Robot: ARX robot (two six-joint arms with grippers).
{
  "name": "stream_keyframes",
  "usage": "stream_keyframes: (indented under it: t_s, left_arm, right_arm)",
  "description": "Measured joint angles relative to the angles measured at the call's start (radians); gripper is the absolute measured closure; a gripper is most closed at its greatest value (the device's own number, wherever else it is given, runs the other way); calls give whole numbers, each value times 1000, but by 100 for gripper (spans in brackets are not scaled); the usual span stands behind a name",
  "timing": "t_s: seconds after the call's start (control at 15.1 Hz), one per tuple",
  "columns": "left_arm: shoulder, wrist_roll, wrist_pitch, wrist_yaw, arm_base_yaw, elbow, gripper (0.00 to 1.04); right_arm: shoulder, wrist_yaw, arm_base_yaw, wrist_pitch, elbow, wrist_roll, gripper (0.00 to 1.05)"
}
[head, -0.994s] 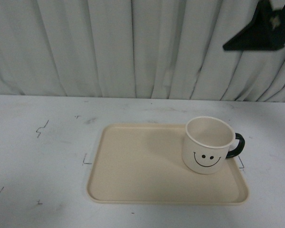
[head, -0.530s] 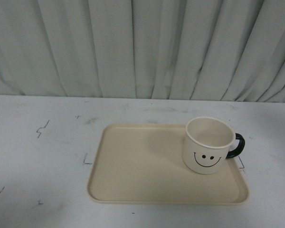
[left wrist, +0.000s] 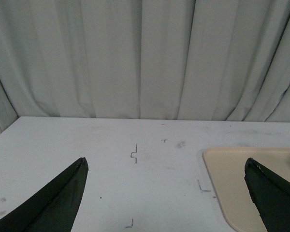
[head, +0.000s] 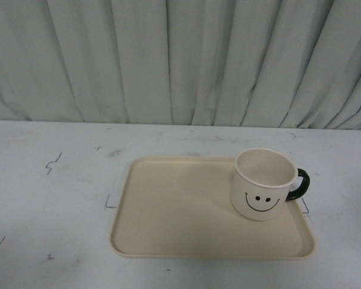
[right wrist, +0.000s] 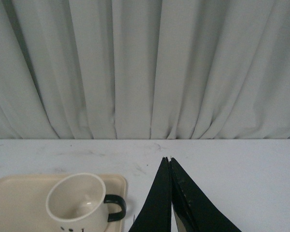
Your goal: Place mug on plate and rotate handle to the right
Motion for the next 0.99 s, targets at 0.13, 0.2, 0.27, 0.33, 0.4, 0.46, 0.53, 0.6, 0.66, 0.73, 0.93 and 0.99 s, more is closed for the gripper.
stream_keyframes:
  t_s: [0.13,0.2,0.27,0.33,0.4,0.46,0.53,0.6,0.66,0.73,0.93,0.99]
  left_arm:
    - [0,0,0,0,0,0,7]
    - [0,0,0,0,0,0,7]
    - [0,0,0,0,0,0,7]
    - [0,0,0,0,0,0,7]
    - [0,0,0,0,0,0,7]
    - [0,0,0,0,0,0,7]
    - [0,0,0,0,0,0,7]
    - [0,0,0,0,0,0,7]
    - [0,0,0,0,0,0,7]
    - [0,0,0,0,0,0,7]
    - [0,0,0,0,0,0,7]
    - [0,0,0,0,0,0,7]
  right_arm:
    - [-66,0,0,-16,-62,0,103]
    - [-104,0,0,-26,-84,0,103]
    - [-134,0,0,-40,-100,0,103]
    - [-168,0,0,-59,-119,0,103]
    - [-198,0,0,-76,-133,0,103]
    - [-235,0,0,-97,-148,0,103]
    - [-276,0,0,-123,-162,0,103]
    - [-309,0,0,-145,-173,0,103]
    - [-343,0,0,-172,-181,0,103]
    - [-372,0,0,-192,-187,0,103]
    - [-433,0,0,-213,-220,0,103]
    - [-475,0,0,-244,-220,0,103]
